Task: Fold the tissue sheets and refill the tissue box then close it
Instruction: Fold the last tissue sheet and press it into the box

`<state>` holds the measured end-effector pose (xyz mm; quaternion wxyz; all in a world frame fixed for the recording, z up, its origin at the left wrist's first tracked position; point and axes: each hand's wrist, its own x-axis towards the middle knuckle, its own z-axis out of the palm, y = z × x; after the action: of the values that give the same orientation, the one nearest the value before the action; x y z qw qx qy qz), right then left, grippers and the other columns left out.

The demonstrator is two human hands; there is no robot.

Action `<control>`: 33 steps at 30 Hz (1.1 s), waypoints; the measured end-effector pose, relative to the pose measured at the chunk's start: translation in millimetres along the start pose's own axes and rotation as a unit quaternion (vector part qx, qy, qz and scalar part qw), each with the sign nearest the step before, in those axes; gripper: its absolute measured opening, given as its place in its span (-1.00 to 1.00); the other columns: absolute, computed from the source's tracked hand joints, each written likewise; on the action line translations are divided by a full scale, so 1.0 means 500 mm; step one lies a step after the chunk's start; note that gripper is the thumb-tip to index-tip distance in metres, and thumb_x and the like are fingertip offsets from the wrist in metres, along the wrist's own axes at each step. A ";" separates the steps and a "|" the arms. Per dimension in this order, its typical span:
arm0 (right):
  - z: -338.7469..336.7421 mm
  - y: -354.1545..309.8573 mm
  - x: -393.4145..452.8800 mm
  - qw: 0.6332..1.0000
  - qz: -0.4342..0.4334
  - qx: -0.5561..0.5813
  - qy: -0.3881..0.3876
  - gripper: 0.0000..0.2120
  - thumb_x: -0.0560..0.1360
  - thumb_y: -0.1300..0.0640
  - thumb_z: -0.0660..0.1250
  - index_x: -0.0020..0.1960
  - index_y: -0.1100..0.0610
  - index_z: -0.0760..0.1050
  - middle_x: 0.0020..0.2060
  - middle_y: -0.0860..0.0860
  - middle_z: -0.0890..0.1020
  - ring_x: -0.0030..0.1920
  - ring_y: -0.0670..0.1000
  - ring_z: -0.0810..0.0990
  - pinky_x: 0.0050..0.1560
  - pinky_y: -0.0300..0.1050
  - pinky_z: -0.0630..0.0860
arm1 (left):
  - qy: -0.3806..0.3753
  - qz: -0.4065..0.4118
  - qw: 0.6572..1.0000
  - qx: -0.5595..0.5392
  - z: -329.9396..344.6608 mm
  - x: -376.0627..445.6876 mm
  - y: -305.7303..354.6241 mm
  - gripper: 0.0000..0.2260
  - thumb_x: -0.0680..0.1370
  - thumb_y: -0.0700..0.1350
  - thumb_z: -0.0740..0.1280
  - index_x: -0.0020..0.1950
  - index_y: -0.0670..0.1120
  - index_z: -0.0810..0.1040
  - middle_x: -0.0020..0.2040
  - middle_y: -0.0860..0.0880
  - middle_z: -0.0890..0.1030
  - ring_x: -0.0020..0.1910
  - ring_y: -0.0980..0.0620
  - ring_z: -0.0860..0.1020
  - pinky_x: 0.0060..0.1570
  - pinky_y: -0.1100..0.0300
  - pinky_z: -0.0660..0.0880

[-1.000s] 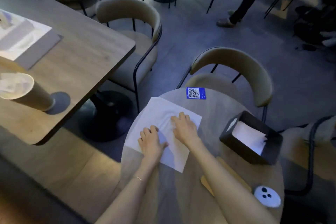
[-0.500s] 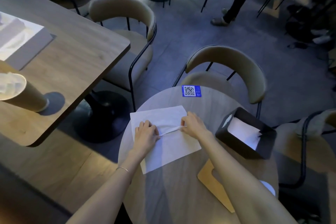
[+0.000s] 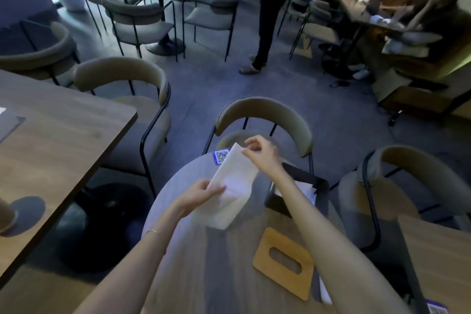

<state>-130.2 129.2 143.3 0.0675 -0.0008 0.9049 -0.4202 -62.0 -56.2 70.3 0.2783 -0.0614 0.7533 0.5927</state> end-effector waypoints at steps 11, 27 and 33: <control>-0.062 0.089 -0.117 0.941 0.149 0.303 -0.013 -0.20 0.39 0.23 0.48 0.49 -0.02 0.13 0.17 0.00 0.48 0.10 0.04 0.52 -0.05 -0.11 0.59 | -0.045 0.089 0.979 -0.176 0.076 0.024 0.123 -0.66 0.57 -0.02 0.28 0.27 -0.17 0.48 0.16 -0.15 0.60 0.13 -0.13 0.58 0.03 0.09 0.55; -0.093 0.103 -0.162 0.977 0.067 0.184 0.089 -0.79 0.44 0.23 0.43 0.05 0.26 0.64 -0.10 0.01 0.63 -0.02 -0.01 0.59 -0.09 -0.28 0.51 | 0.058 0.320 0.938 0.118 0.078 0.045 0.156 -0.86 0.45 -0.16 0.44 -0.01 -0.12 0.64 -0.06 -0.10 0.66 -0.06 -0.04 0.62 -0.10 0.15 0.61; -0.114 0.087 -0.169 0.967 0.054 0.216 0.121 -0.78 0.46 0.16 0.42 -0.04 0.32 0.61 -0.14 0.28 0.52 -0.06 0.19 0.53 -0.02 0.04 0.51 | 0.052 0.253 0.960 0.103 0.077 0.053 0.177 -0.77 0.49 0.10 0.34 0.08 0.04 0.58 0.10 -0.03 0.53 0.16 0.00 0.47 0.17 0.04 0.52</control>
<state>-51.0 205.8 156.7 -0.0213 0.1130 0.7929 -0.5984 -108.2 11.5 127.5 0.0846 0.1299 0.8148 0.5587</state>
